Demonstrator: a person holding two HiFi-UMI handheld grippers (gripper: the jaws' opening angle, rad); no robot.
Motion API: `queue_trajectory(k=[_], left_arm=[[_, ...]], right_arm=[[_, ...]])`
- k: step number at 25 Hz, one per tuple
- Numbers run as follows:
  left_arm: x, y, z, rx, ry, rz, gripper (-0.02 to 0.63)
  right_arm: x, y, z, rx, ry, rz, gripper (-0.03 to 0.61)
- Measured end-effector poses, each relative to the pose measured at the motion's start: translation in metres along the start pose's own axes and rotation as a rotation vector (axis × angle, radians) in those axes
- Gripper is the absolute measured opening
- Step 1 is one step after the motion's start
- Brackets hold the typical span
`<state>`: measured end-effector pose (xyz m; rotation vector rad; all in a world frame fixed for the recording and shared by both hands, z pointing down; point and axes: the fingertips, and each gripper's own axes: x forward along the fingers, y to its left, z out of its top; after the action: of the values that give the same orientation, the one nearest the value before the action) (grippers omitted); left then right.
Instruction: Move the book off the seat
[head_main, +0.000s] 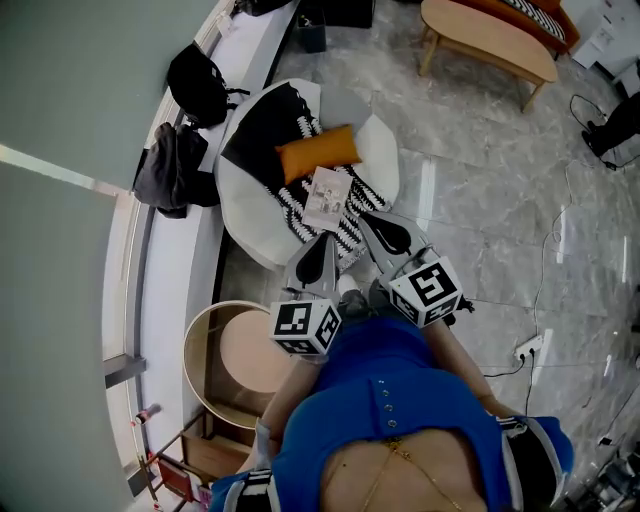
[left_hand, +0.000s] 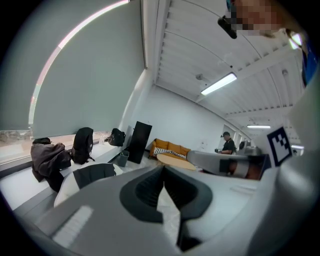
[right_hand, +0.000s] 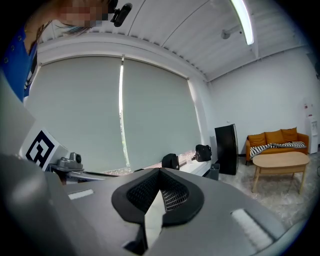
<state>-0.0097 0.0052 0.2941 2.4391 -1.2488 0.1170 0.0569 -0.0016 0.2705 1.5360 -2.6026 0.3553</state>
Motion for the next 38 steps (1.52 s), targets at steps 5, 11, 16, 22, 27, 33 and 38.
queue_trajectory(k=[5,11,16,22,27,33,38], left_arm=[[0.020,0.009,0.015,-0.012,-0.038,0.033,0.002],[0.046,0.007,0.032,-0.039,-0.068,0.084,0.002],[0.067,-0.004,0.047,-0.048,-0.081,0.109,0.002],[0.081,-0.012,0.054,-0.041,-0.098,0.143,0.002],[0.085,-0.013,0.054,-0.044,-0.105,0.174,0.002],[0.090,-0.012,0.056,-0.044,-0.109,0.203,0.002],[0.096,-0.015,0.054,-0.036,-0.105,0.222,0.002]], right_arm=[[0.020,-0.015,0.004,0.021,0.006,0.034,0.000],[0.038,-0.038,0.020,0.029,0.011,0.112,0.000],[0.048,-0.052,0.037,-0.008,0.015,0.181,0.000],[0.051,-0.060,0.040,-0.051,0.015,0.224,0.000],[0.051,-0.065,0.042,-0.067,0.018,0.247,0.000],[0.056,-0.069,0.042,-0.068,0.022,0.274,0.000],[0.056,-0.073,0.041,-0.066,0.020,0.294,0.000]])
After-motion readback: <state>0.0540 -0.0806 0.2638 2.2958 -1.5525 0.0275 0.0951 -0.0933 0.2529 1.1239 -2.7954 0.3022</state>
